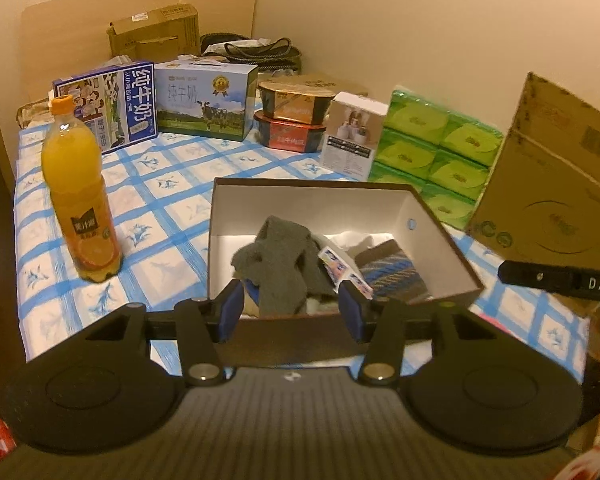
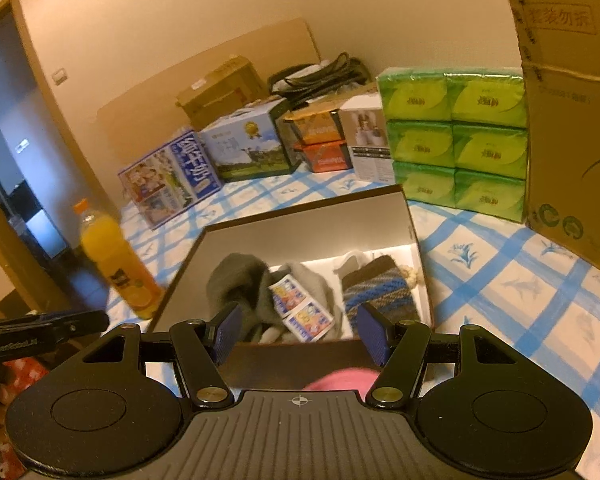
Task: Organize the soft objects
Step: 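Lift both open tools out of the box and move toward the cotton swab bag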
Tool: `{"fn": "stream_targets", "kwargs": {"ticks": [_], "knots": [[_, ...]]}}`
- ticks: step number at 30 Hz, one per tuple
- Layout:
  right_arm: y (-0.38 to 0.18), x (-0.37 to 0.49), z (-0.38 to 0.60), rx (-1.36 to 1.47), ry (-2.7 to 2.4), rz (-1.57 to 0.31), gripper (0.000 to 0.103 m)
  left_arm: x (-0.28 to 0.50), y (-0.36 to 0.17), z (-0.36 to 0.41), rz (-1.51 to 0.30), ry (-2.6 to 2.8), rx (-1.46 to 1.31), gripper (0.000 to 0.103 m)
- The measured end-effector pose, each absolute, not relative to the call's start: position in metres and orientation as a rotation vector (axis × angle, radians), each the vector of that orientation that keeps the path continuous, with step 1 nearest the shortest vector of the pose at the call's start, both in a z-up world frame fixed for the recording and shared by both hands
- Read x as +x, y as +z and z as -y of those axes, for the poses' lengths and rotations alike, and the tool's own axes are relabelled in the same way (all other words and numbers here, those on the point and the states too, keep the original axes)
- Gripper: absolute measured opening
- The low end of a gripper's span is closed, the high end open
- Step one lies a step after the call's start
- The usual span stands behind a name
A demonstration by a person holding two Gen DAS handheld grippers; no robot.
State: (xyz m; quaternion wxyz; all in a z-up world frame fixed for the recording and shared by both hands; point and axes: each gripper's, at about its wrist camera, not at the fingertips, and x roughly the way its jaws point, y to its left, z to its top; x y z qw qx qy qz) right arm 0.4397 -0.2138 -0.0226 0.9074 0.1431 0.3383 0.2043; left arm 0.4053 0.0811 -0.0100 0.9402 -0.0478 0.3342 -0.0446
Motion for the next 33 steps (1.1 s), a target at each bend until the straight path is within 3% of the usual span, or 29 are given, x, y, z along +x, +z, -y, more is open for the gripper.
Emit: {"fn": "stream_targets", "kwargs": {"ticks": [17, 33], "knots": [[0.004, 0.318, 0.246, 0.378, 0.44, -0.642, 0.064, 0.284, 0.015, -0.047, -0.621, -0.095, -0.106, 0.054], [-0.015, 0.227, 0.266, 0.392, 0.396, -0.718, 0.064, 0.206, 0.002, -0.005, -0.666, -0.15, -0.123, 0.054]]}}
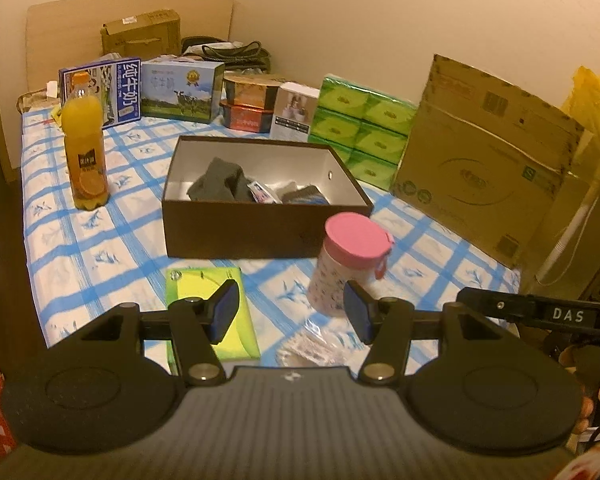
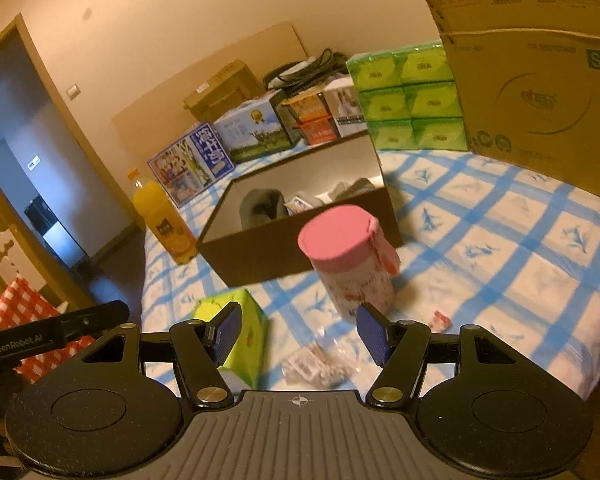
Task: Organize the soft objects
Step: 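Lift both open tools out of the box and move toward the cotton swab bag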
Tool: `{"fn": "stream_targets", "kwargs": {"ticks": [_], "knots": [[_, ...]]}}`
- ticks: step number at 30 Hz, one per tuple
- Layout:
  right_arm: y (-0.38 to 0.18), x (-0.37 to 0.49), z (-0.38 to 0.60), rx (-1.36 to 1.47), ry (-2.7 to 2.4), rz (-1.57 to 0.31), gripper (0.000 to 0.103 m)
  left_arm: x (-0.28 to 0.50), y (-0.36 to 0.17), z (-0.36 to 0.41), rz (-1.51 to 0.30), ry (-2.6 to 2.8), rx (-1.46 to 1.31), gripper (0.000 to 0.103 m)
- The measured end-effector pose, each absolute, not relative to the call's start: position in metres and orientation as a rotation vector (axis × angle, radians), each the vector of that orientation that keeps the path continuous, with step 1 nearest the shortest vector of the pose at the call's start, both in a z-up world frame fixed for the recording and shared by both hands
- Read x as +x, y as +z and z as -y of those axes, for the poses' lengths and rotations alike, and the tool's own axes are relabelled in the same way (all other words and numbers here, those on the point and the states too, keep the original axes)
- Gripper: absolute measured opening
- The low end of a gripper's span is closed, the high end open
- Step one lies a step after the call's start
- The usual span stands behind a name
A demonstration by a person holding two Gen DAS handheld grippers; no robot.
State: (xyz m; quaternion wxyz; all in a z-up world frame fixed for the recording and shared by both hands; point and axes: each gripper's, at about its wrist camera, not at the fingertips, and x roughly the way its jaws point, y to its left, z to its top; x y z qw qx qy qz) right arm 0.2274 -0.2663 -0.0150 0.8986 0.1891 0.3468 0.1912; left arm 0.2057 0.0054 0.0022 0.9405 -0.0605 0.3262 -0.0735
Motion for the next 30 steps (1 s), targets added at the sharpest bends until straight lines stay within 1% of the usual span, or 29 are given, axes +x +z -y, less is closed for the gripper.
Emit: {"fn": "stream_targets", "kwargs": {"ticks": [11, 30], "knots": [[-0.037, 0.198, 0.275, 0.369, 0.343, -0.757, 0.064, 0.184, -0.025, 0.019, -0.712, -0.178, -0.124, 0.056], [-0.087, 0.2, 0.285, 0.306, 0.259, -0.863, 0.064, 0.201, -0.081, 0.044, -0.836, -0.206, -0.068, 0.057]]}}
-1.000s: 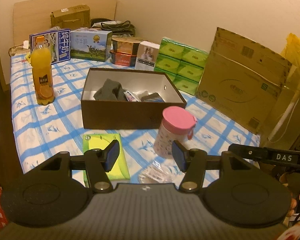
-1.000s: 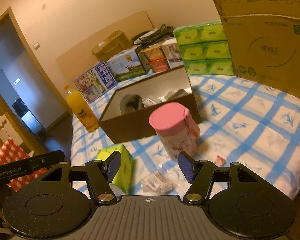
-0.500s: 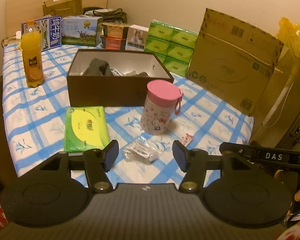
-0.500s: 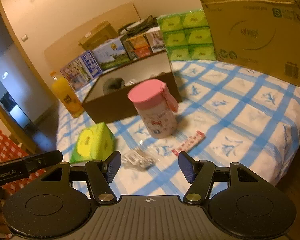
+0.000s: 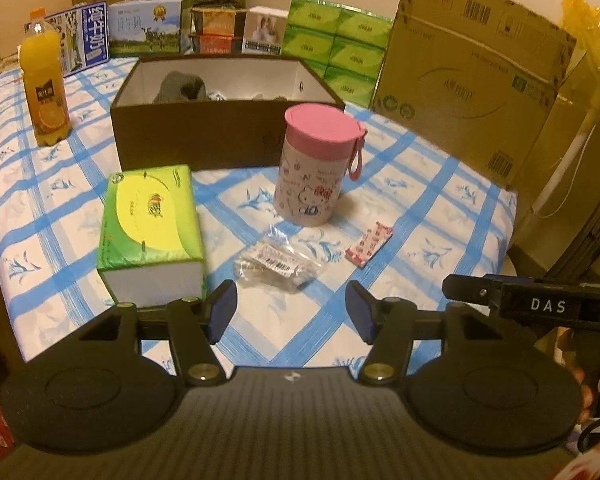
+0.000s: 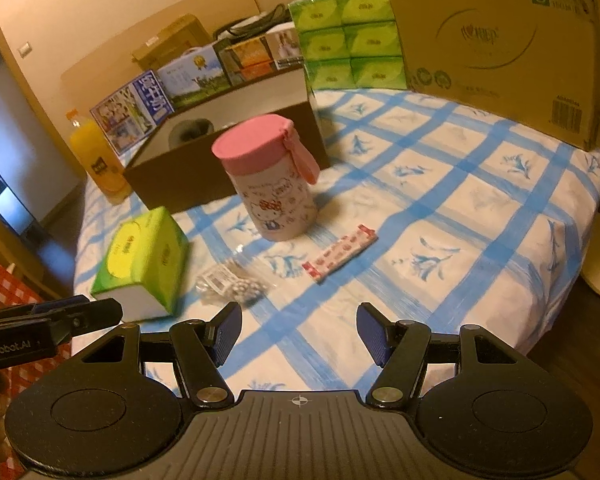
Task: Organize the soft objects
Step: 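Lift both open tools out of the box and move toward the cotton swab bag, then grasp the cotton swab bag with the left tool while the right tool grasps the red-white strip packet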
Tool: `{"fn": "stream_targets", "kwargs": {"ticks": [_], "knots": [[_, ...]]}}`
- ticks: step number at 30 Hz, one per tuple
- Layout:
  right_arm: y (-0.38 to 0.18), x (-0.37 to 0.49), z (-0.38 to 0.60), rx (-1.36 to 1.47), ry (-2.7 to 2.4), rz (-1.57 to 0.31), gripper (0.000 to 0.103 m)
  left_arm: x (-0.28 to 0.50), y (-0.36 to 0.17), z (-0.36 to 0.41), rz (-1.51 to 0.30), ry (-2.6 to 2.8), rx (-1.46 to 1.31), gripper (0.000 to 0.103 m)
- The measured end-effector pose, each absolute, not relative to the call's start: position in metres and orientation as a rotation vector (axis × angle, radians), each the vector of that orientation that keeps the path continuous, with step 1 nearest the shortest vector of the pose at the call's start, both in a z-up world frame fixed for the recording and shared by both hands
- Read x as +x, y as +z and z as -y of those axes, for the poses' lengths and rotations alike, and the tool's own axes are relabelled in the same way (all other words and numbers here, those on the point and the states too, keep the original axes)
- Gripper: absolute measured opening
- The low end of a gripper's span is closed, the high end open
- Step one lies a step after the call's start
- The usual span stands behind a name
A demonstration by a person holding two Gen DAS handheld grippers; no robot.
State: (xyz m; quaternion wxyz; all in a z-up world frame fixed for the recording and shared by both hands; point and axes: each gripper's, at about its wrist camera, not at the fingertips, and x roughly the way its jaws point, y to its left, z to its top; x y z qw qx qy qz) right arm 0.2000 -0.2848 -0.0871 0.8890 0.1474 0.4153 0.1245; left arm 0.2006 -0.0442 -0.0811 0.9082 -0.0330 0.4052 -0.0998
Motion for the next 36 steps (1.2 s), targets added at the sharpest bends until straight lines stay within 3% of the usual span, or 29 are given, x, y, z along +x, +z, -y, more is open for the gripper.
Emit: {"fn": "stream_targets", "kwargs": {"ticks": [36], "knots": [[-0.167, 0.28, 0.299, 0.397, 0.144, -0.967, 0.064, 0.309, -0.174, 0.073, -1.064, -0.107, -0.168, 0.059]]}}
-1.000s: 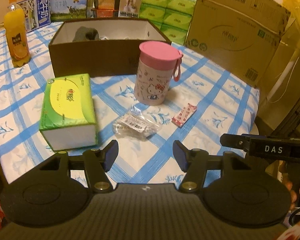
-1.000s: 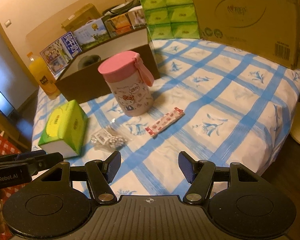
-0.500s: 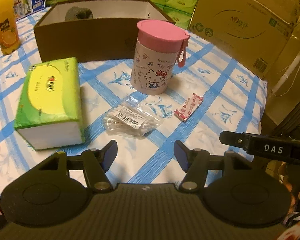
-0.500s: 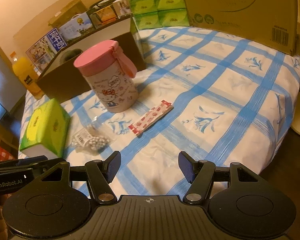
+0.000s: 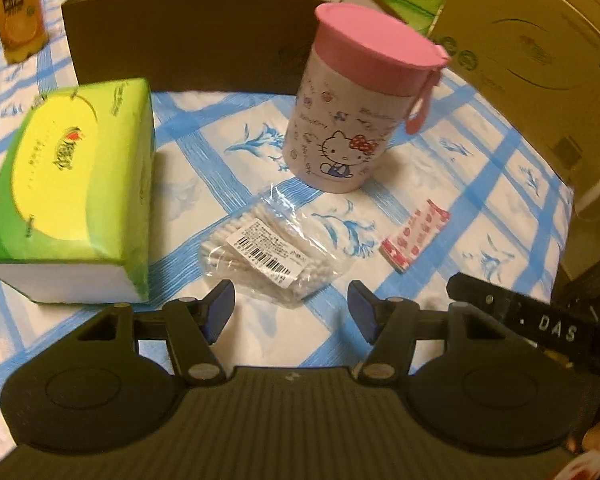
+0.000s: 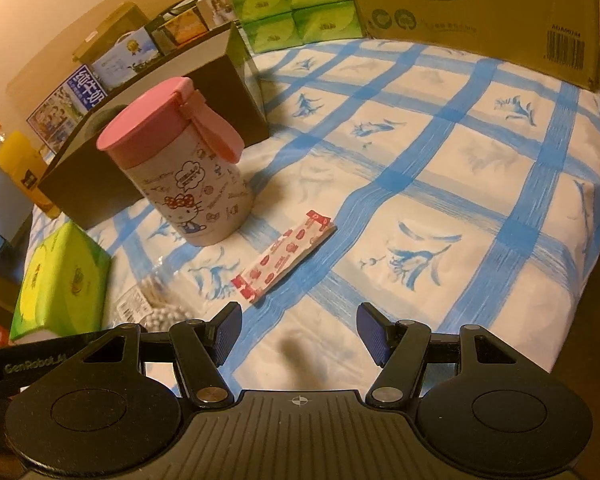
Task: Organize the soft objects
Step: 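Grasp the cotton swab bag with the left tool while the right tool grasps the red-white strip packet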
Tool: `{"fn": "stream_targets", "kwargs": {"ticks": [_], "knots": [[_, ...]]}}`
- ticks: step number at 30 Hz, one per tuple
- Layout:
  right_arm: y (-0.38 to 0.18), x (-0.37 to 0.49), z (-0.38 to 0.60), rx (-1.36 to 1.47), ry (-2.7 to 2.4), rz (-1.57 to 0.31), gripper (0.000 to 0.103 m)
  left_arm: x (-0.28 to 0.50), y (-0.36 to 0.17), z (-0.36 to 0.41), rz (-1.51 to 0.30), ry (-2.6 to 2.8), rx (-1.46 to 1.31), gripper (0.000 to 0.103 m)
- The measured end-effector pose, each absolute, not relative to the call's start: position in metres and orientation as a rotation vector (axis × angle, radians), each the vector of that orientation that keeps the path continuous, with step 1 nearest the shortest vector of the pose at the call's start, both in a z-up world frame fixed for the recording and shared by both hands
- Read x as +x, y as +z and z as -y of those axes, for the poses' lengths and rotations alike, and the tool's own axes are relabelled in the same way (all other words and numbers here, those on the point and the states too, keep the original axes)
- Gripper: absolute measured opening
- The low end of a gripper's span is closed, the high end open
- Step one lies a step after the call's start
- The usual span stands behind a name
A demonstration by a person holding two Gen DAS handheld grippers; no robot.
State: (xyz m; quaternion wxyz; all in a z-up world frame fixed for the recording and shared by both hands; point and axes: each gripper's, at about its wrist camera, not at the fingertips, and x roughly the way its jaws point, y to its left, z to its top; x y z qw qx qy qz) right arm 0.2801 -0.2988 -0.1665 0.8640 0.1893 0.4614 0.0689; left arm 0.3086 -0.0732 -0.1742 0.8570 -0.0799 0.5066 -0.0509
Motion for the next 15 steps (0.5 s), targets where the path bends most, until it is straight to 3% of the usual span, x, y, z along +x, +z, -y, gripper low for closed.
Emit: {"fn": "stream_targets", "kwargs": {"ticks": [12, 15], "knots": [[-0.183, 0.297, 0.299, 0.438, 0.12, -0.98, 0.064, 0.339, -0.196, 0.074, -1.052, -0.016, -0.23, 0.055], [-0.186, 0.299, 0.3, 0.447, 0.116, -0.98, 0.064, 0.343, -0.199, 0.078, -1.034, -0.026, -0.174, 0.045]]}}
